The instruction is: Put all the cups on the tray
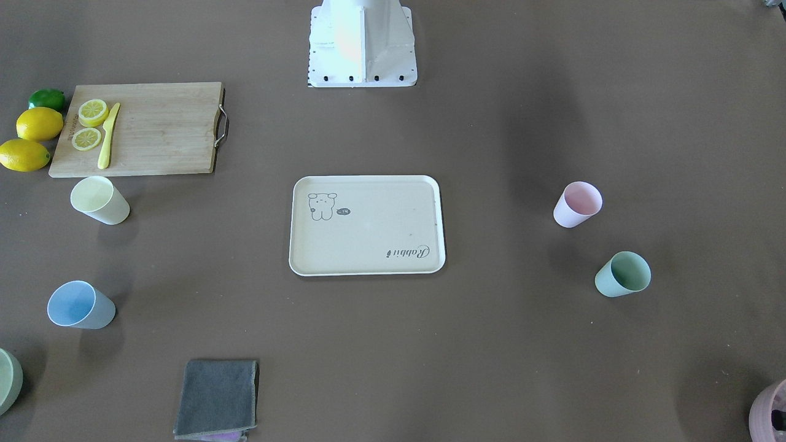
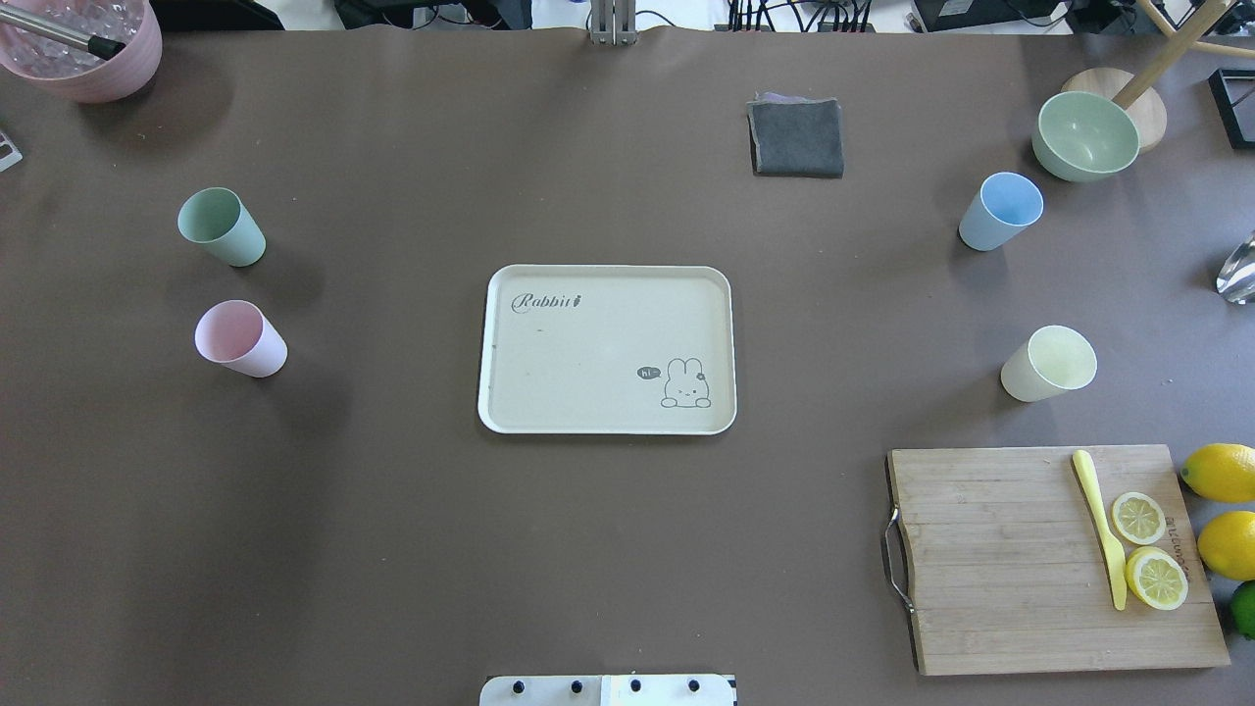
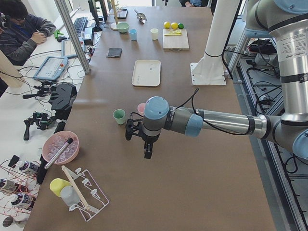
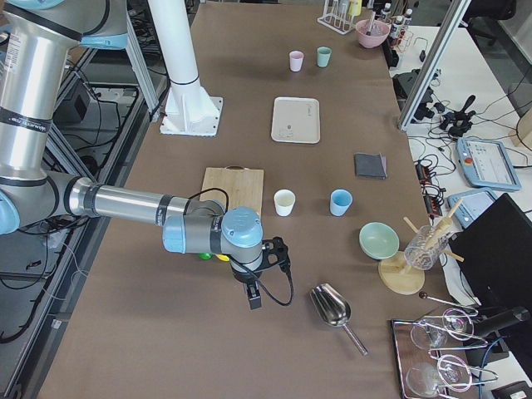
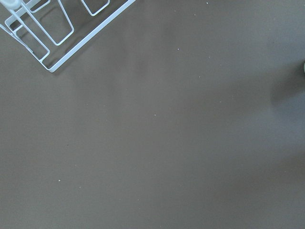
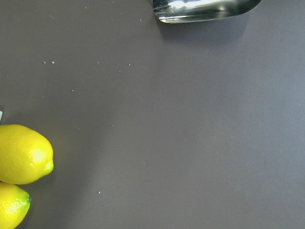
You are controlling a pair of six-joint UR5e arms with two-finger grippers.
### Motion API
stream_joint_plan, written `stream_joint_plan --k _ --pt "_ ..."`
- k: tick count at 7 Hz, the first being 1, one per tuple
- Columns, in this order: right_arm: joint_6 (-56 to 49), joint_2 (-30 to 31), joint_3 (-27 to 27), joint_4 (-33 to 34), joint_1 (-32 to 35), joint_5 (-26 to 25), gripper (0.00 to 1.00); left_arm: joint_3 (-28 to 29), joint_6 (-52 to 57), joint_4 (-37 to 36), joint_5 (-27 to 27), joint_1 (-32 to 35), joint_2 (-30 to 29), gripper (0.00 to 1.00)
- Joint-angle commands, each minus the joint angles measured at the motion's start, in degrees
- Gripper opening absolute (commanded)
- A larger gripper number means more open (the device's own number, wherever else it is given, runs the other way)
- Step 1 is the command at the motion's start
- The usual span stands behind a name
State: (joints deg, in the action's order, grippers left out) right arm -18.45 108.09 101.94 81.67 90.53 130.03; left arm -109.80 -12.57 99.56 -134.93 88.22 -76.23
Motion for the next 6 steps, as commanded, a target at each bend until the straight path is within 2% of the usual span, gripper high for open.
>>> stream_joint_plan --k 1,2,3,5,6 --pt "0.5 -2.4 0.4 -4.3 1.6 1.3 1.00 -0.1 -0.3 1.0 0.3 0.0 -1.3 0.99" --pt "3.5 -2.9 0.6 -7.3 2.3 0.8 1.00 0.3 -0.6 4.3 0.0 0.0 -2.7 0.99" --pt "4.7 -2.4 0.7 -8.8 3.8 2.0 1.00 1.2 -0.4 10.8 0.3 0.0 -5.3 0.99" --pt "13.3 -2.1 3.1 -16.0 7.1 4.6 1.00 1.4 -0.1 15.8 -0.3 0.6 -7.0 0.99" --pt "21.3 -3.0 5.5 -15.9 7.0 6.5 1.00 3.0 -0.4 25.4 -0.3 0.5 -4.8 0.99"
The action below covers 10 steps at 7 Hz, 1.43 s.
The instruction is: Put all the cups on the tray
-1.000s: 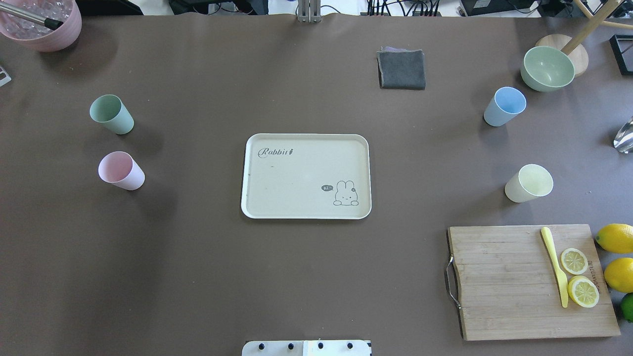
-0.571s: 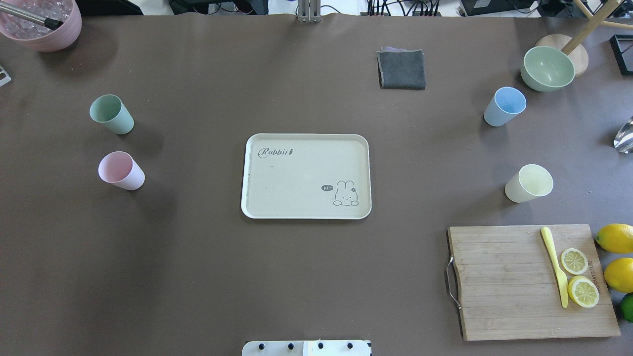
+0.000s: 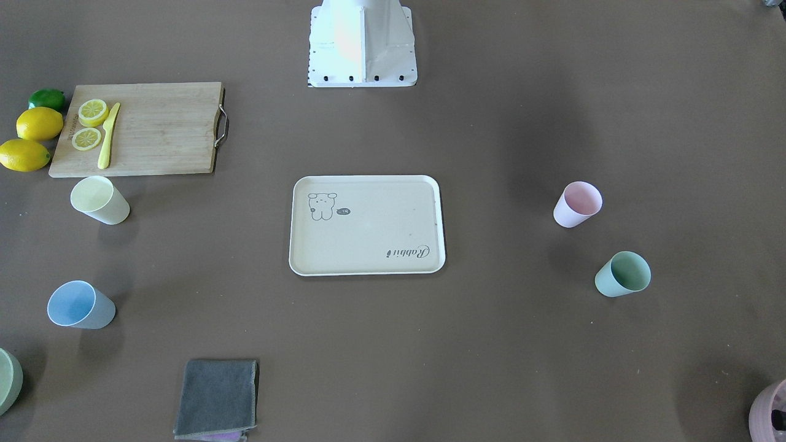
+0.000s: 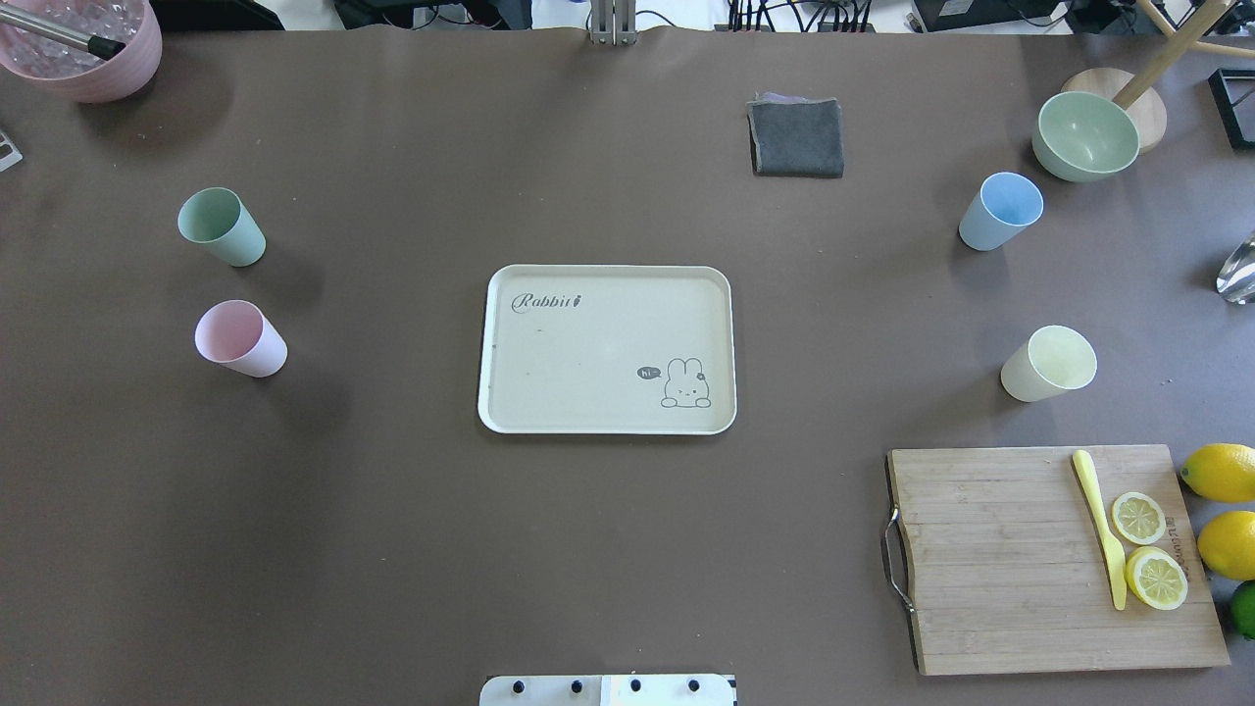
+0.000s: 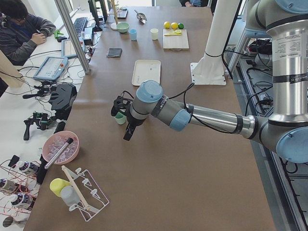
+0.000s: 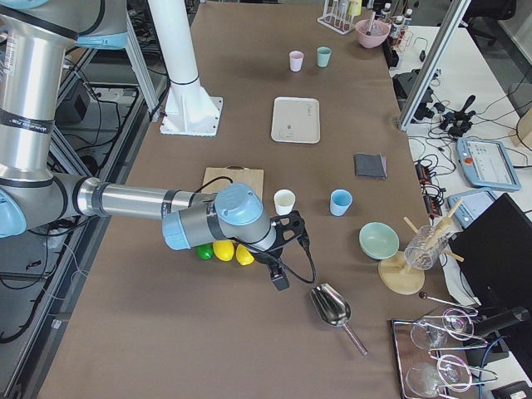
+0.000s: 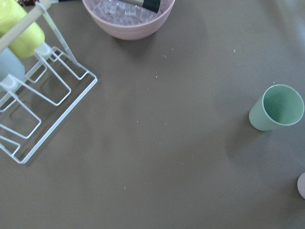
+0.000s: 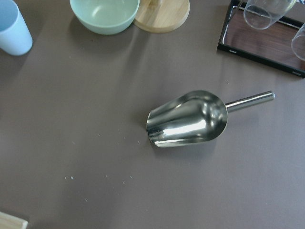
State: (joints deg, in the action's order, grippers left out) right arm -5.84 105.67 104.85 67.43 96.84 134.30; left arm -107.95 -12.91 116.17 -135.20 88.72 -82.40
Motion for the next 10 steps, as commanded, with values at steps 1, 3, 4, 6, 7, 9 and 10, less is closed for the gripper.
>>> stream_joint_plan --k 1,3,4,6,7,9,10 --pt "15.9 -2.4 2.8 -1.8 0.7 6.3 1.00 3.0 -2.2 19.1 -0.1 -0.4 1.8 0.99" --pt "21.3 -2.9 2.7 -1.7 -0.9 8.7 1.00 4.2 -12.5 21.3 -0.1 -7.5 -4.0 0.99" --pt "25.5 -3.0 3.0 -1.8 -5.0 3.1 1.00 3.0 -21.7 22.2 0.2 -11.9 -4.0 1.00" --pt "36.3 -5.4 2.8 -1.7 -15.1 -5.6 1.00 2.6 -32.1 21.8 0.7 -19.9 -3.7 1.00" --pt "41.3 -6.5 2.4 -1.7 -20.0 -8.9 1.00 2.9 -37.5 21.5 1.0 -24.3 -3.6 0.99" --pt "42.6 -8.3 -0.1 -2.0 -23.8 -12.0 1.00 5.2 -42.2 20.3 14.7 -36.2 -4.3 0.98" --pt "42.5 -8.4 -0.6 -2.0 -24.0 -11.9 1.00 8.2 -42.2 20.3 16.3 -37.6 -6.0 0.97"
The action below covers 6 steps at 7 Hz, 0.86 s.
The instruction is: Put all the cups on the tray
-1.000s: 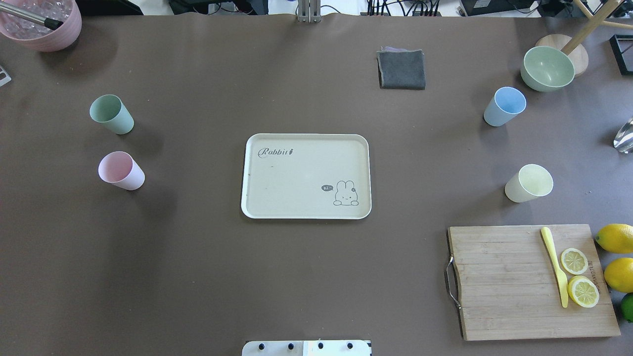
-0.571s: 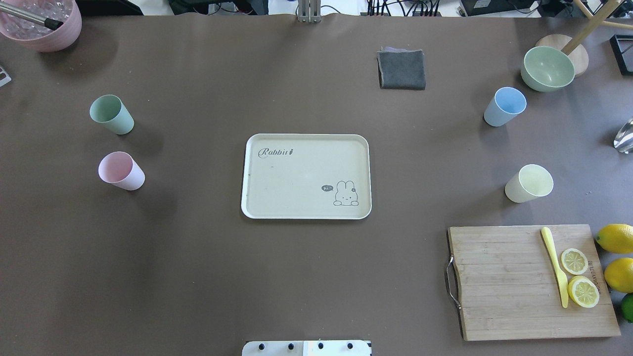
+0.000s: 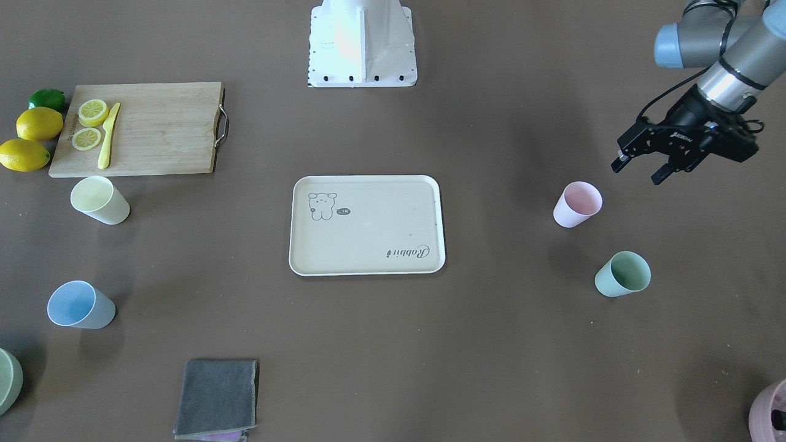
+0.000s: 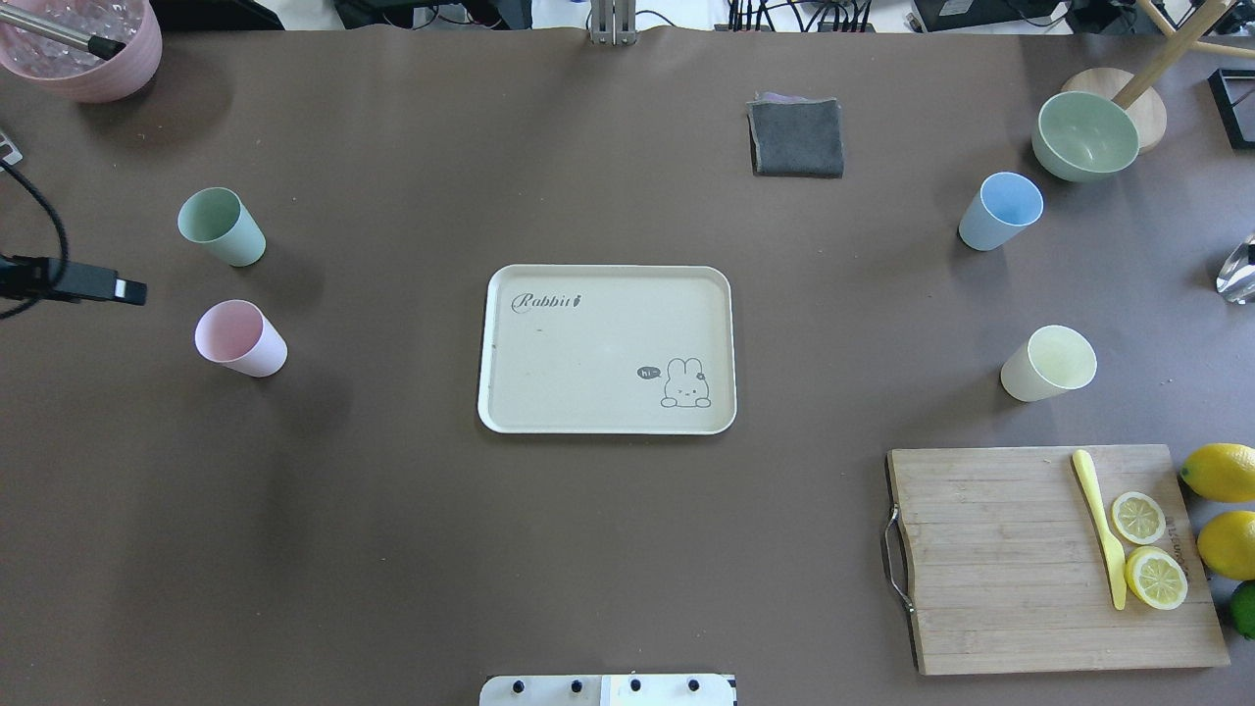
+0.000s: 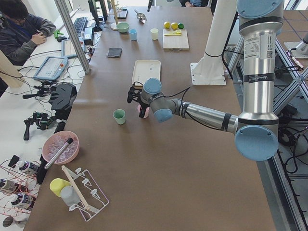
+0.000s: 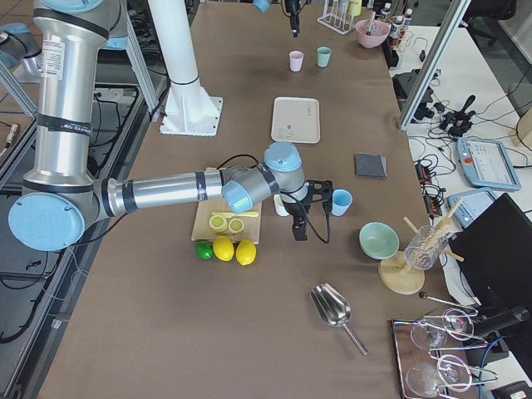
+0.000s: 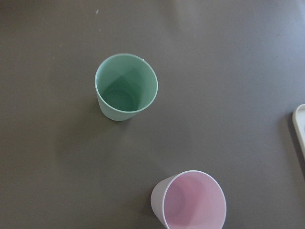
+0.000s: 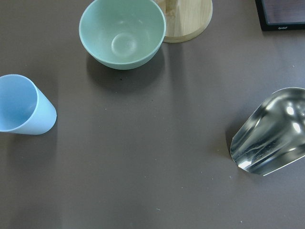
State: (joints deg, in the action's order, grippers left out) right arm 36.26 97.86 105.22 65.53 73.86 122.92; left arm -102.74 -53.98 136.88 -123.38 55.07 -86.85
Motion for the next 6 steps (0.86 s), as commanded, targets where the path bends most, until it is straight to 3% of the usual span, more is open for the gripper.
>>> stream_joint_plan --k 1,2,3,6 --pt "0.4 -0.6 -1.0 -0.1 -1.1 -0.5 1.00 5.8 -0.5 -0.3 4.8 -4.1 -2.9 0.89" --pt "0.3 -0.6 -1.0 -0.1 -1.1 -0.6 1.00 7.4 -0.4 -0.1 4.8 -4.1 -3.8 0.72" --pt "0.0 -0.5 -1.0 -0.1 -1.1 -0.7 1.00 7.3 -0.3 0.0 6.6 -9.4 -5.7 0.01" --pt "-0.1 -0.5 -1.1 -0.1 -1.1 -0.8 1.00 6.8 -0.2 0.0 8.1 -11.7 -6.1 0.00"
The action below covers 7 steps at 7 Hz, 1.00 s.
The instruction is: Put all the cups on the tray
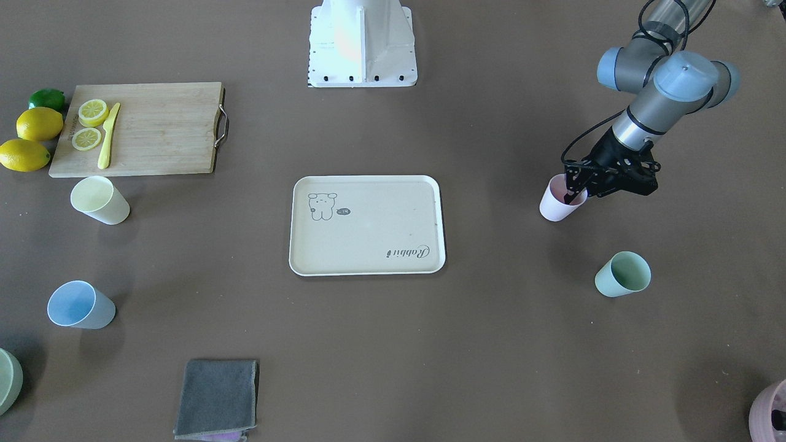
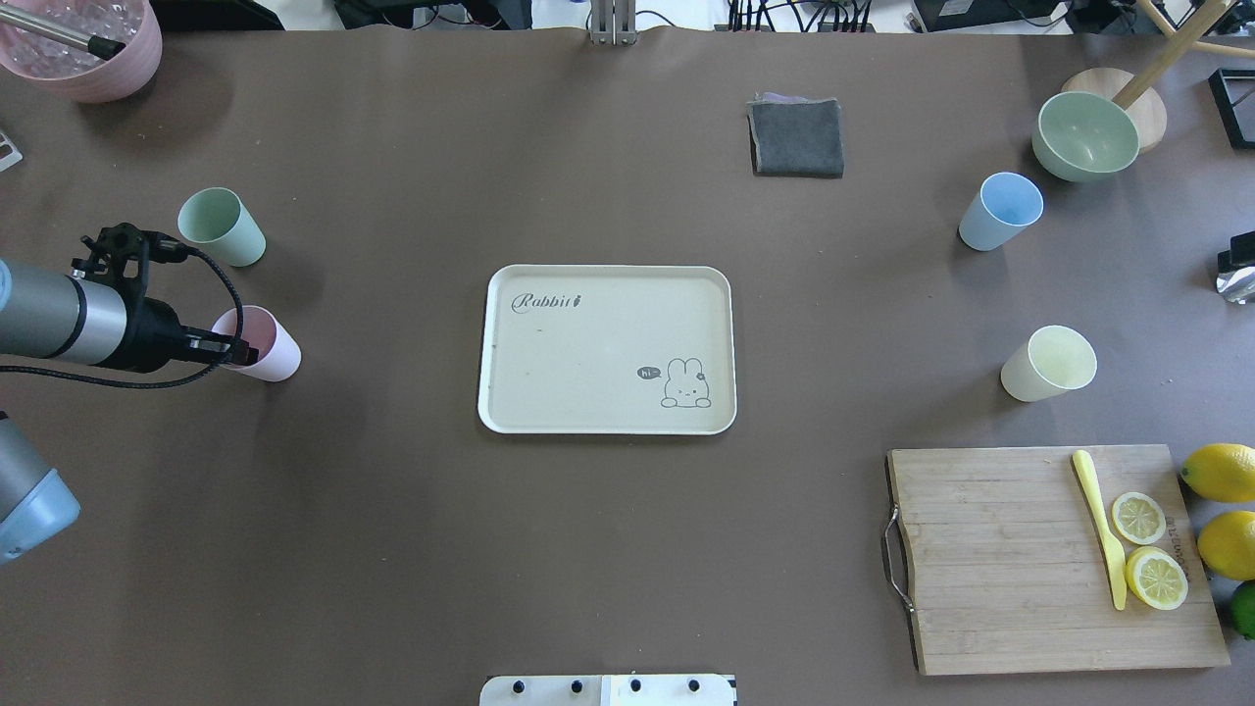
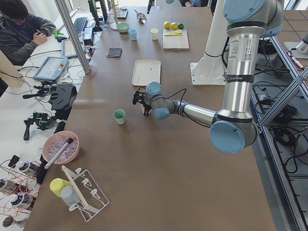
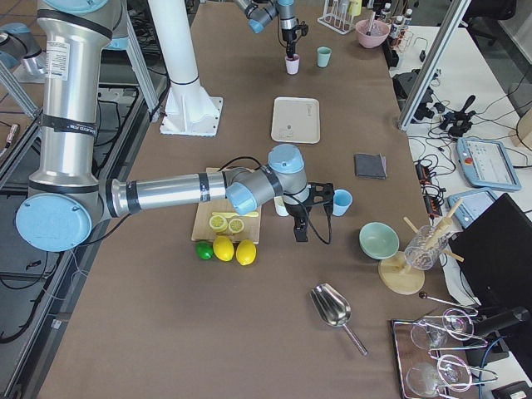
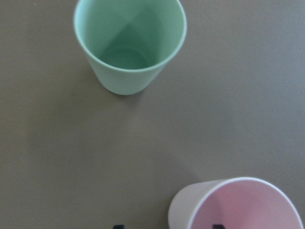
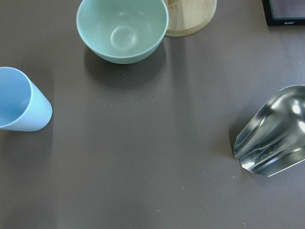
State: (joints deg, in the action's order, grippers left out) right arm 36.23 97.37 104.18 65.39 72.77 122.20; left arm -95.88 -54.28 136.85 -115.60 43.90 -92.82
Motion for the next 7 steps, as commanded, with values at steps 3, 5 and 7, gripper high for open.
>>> stream_joint_plan --k 3,5,7 --pt "0.0 -0.1 0.0 0.0 0.0 0.0 1.00 -0.1 0.1 0.0 0.1 -0.5 -0.2 0.00" --pt "0.0 -0.1 0.0 0.0 0.0 0.0 1.00 -2.4 -0.6 -0.5 -0.3 -0.5 -0.2 0.00" --pt "0.0 -0.1 0.0 0.0 0.0 0.0 1.00 -8.1 -1.4 -14.0 -0.2 -0.5 -5.7 0.00"
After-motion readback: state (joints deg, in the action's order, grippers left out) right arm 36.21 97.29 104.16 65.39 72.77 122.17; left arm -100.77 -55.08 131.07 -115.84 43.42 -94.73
